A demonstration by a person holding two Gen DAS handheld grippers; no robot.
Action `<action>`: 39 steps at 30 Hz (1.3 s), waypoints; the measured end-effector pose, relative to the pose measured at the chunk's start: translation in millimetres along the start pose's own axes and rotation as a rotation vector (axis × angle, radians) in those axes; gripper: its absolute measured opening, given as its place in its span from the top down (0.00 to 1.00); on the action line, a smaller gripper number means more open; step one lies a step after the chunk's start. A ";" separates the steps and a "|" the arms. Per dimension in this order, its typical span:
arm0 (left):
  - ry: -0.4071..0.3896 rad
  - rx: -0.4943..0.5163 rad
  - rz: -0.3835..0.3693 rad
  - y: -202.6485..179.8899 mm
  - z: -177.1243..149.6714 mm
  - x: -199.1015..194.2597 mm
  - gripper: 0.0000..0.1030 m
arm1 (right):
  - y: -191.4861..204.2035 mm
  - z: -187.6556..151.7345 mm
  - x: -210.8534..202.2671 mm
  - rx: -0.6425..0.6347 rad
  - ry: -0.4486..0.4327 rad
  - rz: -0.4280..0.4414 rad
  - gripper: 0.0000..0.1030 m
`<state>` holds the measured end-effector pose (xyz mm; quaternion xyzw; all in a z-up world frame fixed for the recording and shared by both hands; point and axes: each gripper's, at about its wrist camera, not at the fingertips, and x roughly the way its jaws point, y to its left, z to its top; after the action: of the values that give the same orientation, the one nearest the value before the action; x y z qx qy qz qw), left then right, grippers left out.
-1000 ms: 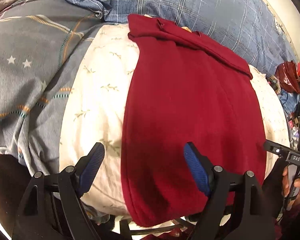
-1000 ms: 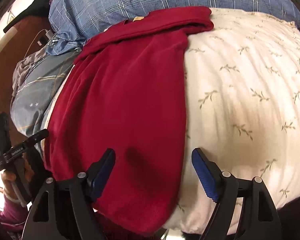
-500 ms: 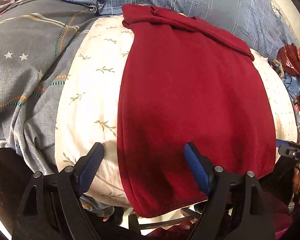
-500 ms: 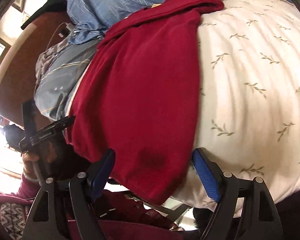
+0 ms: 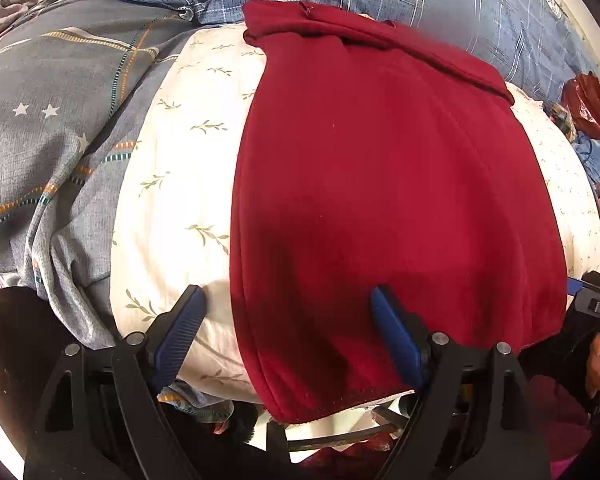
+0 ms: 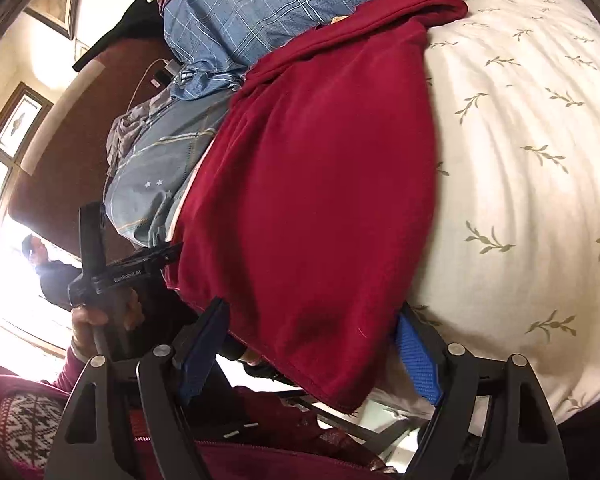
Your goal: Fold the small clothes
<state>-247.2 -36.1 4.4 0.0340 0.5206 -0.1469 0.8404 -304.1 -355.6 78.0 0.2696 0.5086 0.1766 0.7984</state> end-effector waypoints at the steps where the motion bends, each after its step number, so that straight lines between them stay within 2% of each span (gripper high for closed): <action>1: 0.002 -0.001 0.004 -0.4 0.3 0.4 0.17 | 0.6 0.5 2.3 0.003 0.002 0.001 0.17; 18: -0.001 0.005 0.022 -8.2 0.2 3.2 0.15 | -9.2 2.5 -1.8 -0.013 0.022 0.033 0.15; 21: 0.000 0.006 0.023 -8.3 0.0 3.1 0.15 | -8.4 0.7 -1.4 -0.020 0.037 0.061 0.25; 22: 0.000 0.005 0.024 -8.5 0.1 3.2 0.15 | -6.0 -0.7 0.4 -0.029 0.046 0.069 0.33; 23: 0.000 0.005 0.024 -8.6 0.0 3.2 0.15 | -4.0 -1.7 1.8 -0.038 0.053 0.074 0.37; 26: 0.002 0.007 0.023 -9.1 -0.5 3.1 0.15 | -2.0 -2.7 8.5 -0.057 0.080 0.078 0.39; 39: 0.011 -0.056 -0.050 -0.2 -2.3 -2.4 0.15 | -7.2 10.6 13.2 -0.020 0.009 0.093 0.35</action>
<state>-250.3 -35.3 5.5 -0.0018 0.5296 -0.1531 0.8343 -288.9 -356.6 67.7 0.2842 0.4976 0.2196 0.7896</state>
